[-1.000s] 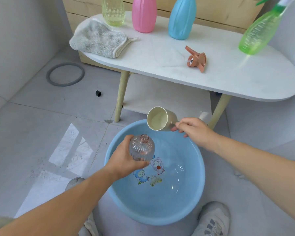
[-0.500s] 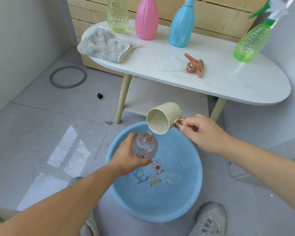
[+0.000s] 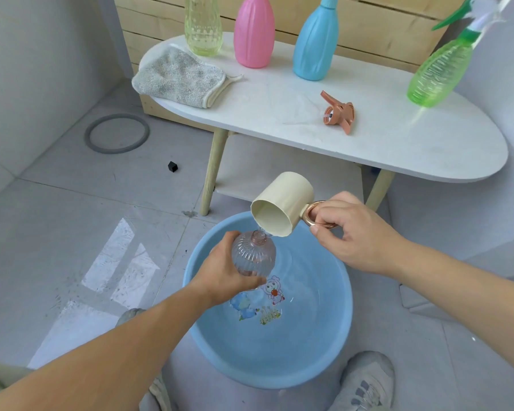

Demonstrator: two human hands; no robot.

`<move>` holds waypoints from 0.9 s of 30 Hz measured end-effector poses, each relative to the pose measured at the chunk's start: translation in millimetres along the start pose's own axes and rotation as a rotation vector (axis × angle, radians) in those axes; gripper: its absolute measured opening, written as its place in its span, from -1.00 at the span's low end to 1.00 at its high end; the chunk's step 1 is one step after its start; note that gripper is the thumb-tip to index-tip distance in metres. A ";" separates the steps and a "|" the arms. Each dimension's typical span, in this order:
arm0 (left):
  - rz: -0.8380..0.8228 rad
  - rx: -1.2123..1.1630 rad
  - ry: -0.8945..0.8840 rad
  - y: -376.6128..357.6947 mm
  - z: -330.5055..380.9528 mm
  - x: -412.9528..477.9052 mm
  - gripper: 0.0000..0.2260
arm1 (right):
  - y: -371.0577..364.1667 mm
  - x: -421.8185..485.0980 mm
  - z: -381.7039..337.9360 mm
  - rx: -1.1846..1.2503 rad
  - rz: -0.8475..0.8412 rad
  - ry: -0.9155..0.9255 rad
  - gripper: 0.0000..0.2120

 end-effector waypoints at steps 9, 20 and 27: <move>0.013 0.039 0.014 -0.4 -4.2 1.7 -0.27 | 2.4 -0.1 -5.7 -0.163 0.049 0.150 -0.75; 0.020 0.090 -0.012 2.0 8.1 -0.9 -0.24 | 17.3 0.7 -11.6 -0.358 0.155 0.311 -0.82; 0.002 0.096 -0.070 8.9 42.9 -6.5 -0.24 | 44.7 -2.3 -16.6 0.091 0.250 -0.017 -0.75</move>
Point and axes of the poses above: each hand's wrist, its own x-axis towards the middle knuckle, its own y-axis out of the back of the hand, z = x × y, the point moved 4 cm from there along x, towards the middle knuckle, and after that the axes turned 2 degrees about -z, right-handed, at the moved point
